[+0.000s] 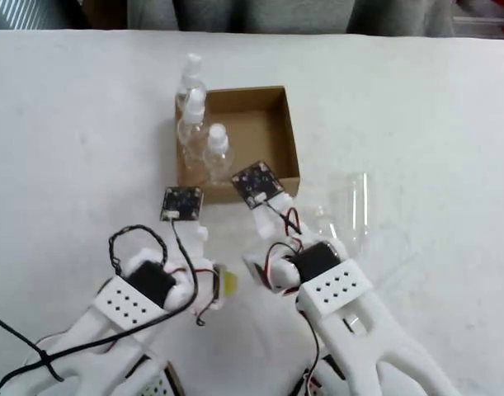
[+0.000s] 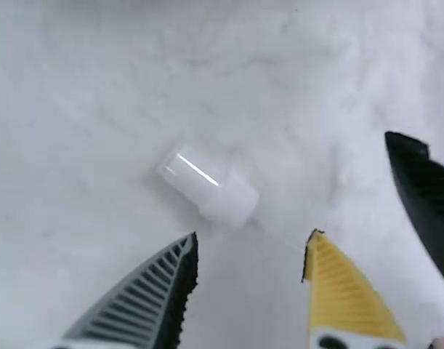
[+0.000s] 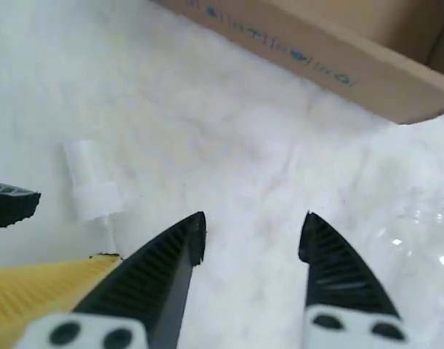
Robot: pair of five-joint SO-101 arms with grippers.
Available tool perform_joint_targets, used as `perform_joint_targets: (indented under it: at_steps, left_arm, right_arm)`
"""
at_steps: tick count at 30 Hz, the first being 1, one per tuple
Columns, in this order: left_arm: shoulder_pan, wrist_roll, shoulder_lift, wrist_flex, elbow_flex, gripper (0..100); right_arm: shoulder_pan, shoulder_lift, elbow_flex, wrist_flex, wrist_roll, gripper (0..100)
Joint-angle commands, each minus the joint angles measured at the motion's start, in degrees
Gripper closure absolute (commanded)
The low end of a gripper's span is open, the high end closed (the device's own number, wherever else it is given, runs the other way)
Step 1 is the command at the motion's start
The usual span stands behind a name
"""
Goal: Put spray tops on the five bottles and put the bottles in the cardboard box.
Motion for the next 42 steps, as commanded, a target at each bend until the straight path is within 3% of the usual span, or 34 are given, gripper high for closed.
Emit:
perform_joint_targets:
  at_steps: [1,8,12,26,28,32,37,42]
  left_arm:
    - [0.40,1.32,-1.19,-3.52,0.97,75]
    - [-0.48,1.32,-1.19,-3.87,1.23,75]
    - [-3.03,1.41,-0.57,-8.35,3.43,75]
    - [-2.59,3.78,20.53,-12.75,-2.46,75]
    - [-2.59,3.78,20.26,-14.07,-2.11,80]
    - [-3.03,3.60,20.62,-17.76,-2.02,99]
    - [-2.59,2.81,20.18,-18.37,-0.70,87]
    - [-2.59,-4.57,20.09,-14.86,-2.02,85]
  right_arm:
    - [1.27,-0.31,-0.44,-0.84,0.62,82.6]
    - [1.45,-0.31,-0.44,-0.66,0.62,82.7]
    - [1.45,-0.31,-0.44,-0.66,0.62,82.7]
    - [1.45,-0.31,-0.35,-0.66,0.62,82.8]
    - [1.45,-0.31,-0.35,-0.66,0.62,82.8]
    - [1.45,-0.31,-0.35,-0.66,0.62,82.8]
    - [1.54,-0.31,-0.35,-0.57,0.62,82.8]
    - [1.54,-0.31,-0.35,-0.57,0.62,82.8]
